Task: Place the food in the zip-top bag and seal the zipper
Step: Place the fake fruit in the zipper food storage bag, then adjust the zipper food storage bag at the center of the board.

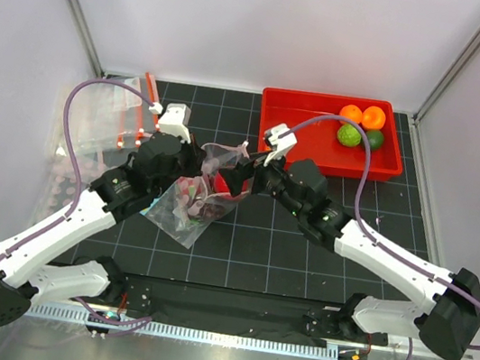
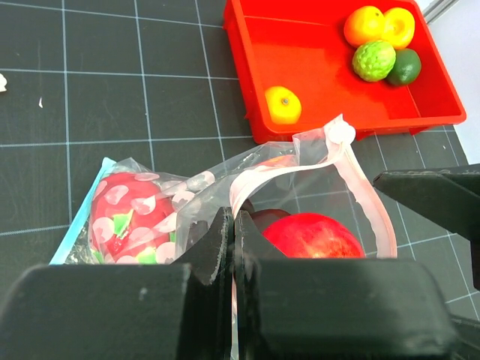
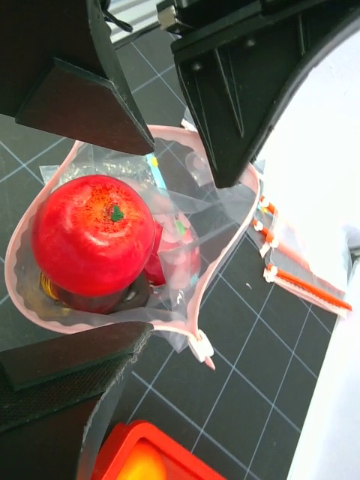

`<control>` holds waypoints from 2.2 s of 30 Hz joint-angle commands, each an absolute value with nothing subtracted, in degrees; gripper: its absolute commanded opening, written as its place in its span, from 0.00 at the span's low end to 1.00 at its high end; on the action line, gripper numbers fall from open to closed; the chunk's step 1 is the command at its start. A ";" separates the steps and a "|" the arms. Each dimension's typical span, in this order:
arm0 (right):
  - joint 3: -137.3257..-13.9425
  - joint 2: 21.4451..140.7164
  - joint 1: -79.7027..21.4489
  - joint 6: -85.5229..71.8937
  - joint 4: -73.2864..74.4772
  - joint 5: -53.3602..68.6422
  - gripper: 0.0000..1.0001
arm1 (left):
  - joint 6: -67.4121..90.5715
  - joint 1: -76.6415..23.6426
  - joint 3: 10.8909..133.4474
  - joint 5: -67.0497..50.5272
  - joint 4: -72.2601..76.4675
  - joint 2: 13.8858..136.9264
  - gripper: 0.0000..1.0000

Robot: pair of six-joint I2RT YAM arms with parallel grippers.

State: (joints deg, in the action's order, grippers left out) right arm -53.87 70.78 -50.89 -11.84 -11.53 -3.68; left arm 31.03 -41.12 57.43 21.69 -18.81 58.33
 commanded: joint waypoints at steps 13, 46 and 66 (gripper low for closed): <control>-62.57 70.66 -51.77 -17.93 4.12 -23.20 0.70 | 31.03 -41.04 57.92 25.93 -16.52 56.51 0.00; -78.38 64.95 -53.61 -20.74 23.10 -24.43 0.01 | 31.11 -47.02 66.27 11.54 -20.65 57.13 0.00; -66.45 66.72 -53.53 -21.53 14.15 -29.86 0.01 | 32.87 -40.52 65.22 0.71 -18.64 67.60 0.00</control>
